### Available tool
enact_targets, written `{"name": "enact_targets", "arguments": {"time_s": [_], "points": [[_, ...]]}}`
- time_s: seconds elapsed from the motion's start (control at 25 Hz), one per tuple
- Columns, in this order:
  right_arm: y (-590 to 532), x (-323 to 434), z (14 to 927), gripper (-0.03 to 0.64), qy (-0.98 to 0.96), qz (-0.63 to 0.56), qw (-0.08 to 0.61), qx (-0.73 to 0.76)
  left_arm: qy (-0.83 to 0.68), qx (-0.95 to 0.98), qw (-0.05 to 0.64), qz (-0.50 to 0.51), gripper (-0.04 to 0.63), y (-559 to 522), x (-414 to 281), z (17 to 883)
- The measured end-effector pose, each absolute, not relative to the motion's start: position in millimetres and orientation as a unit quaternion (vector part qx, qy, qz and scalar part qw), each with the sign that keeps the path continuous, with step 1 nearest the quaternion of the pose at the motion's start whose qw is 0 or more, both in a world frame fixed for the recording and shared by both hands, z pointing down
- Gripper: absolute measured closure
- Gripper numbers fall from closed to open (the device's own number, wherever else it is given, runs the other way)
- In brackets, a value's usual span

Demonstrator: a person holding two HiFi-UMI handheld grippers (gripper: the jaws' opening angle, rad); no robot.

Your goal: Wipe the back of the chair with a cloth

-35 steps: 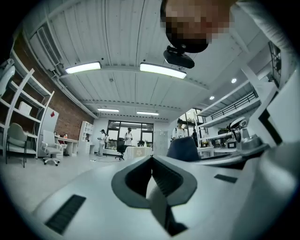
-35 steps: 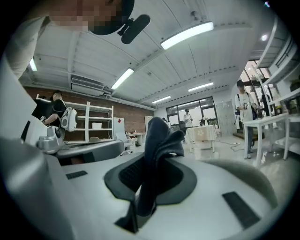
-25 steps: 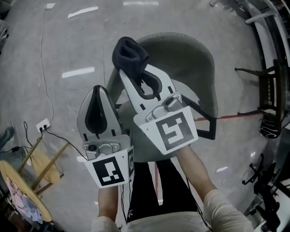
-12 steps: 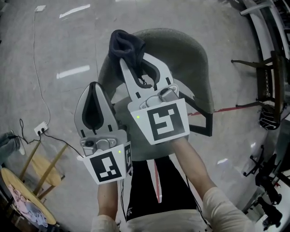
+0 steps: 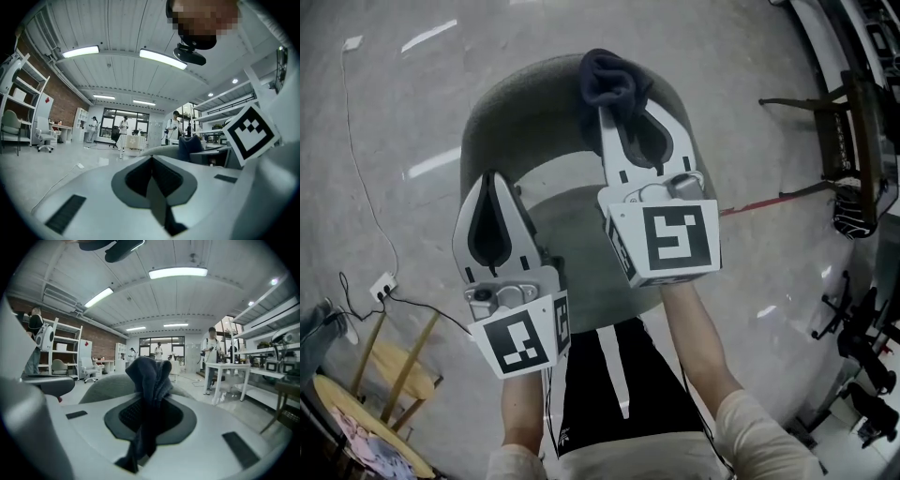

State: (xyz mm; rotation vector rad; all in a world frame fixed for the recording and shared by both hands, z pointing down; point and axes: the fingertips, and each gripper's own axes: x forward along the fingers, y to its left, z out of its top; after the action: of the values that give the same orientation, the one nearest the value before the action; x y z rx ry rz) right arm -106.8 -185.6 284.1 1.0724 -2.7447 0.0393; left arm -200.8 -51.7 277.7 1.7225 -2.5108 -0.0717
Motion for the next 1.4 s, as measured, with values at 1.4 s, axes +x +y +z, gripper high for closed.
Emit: {"name": "enact_targets", "arguments": {"time_s": [1.4], "points": [[-96,-133,284,0.560,-0.971,0.028,0.070,0.226,-0.866,0.498,0.050,-0.014,0.578,8,-196,286]]}}
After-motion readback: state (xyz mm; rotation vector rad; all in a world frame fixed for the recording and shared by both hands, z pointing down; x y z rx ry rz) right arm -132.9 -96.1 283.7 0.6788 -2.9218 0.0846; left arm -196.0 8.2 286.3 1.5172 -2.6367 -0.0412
